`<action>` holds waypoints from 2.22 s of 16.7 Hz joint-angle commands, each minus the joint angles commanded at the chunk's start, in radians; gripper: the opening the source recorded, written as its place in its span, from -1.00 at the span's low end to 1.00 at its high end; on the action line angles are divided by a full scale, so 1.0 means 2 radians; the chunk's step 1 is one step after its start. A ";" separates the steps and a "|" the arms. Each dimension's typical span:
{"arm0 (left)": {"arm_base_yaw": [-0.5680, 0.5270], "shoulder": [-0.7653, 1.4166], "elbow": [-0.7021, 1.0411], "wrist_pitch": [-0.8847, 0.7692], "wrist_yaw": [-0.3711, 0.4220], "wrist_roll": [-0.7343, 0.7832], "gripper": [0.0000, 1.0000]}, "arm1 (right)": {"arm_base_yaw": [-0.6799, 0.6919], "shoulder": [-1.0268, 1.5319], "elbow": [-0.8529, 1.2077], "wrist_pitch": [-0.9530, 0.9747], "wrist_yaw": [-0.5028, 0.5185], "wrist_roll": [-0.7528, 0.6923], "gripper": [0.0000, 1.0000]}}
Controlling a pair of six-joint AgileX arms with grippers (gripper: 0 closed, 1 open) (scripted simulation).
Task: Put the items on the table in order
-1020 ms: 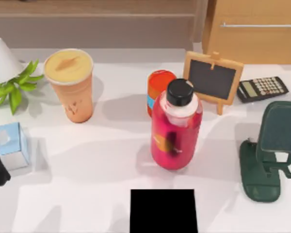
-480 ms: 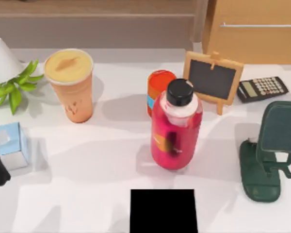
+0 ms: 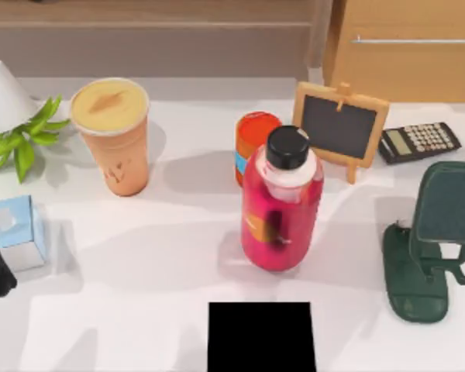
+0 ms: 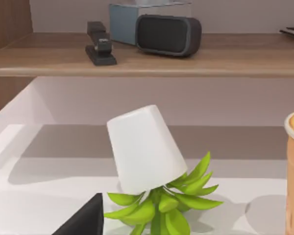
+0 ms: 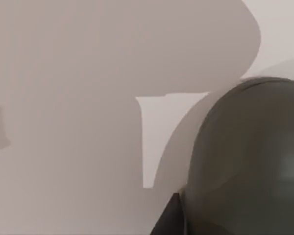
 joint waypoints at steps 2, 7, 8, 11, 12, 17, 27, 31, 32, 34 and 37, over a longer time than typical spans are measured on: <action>0.000 0.000 0.000 0.000 0.000 0.000 1.00 | -0.001 -0.004 0.017 -0.019 0.000 0.000 -1.00; 0.000 0.000 0.000 0.000 0.000 0.000 1.00 | -0.001 -0.032 0.092 -0.132 0.000 -0.001 -1.00; 0.000 0.000 0.000 0.000 0.000 0.000 1.00 | -0.001 -0.038 0.105 -0.151 0.000 -0.002 -1.00; 0.000 0.000 0.000 0.000 0.000 0.000 1.00 | -0.001 -0.050 0.126 -0.176 0.000 -0.002 -1.00; 0.000 0.000 0.000 0.000 0.000 0.000 1.00 | -0.001 -0.050 0.126 -0.176 0.000 -0.002 -1.00; 0.000 0.000 0.000 0.000 0.000 0.000 1.00 | 0.003 -0.061 0.119 -0.185 0.000 -0.015 -1.00; 0.000 0.000 0.000 0.000 0.000 0.000 1.00 | 0.130 -0.265 0.012 -0.331 0.002 -0.343 -1.00; 0.000 0.000 0.000 0.000 0.000 0.000 1.00 | 0.249 -0.317 -0.036 -0.355 -0.014 -0.542 -1.00; 0.000 0.000 0.000 0.000 0.000 0.000 1.00 | 0.281 -0.321 -0.046 -0.350 -0.019 -0.593 -1.00; 0.000 0.000 0.000 0.000 0.000 0.000 1.00 | 0.344 -0.312 -0.059 -0.325 -0.026 -0.696 -1.00; 0.000 0.000 0.000 0.000 0.000 0.000 1.00 | 0.429 -0.273 -0.070 -0.262 -0.030 -0.844 -1.00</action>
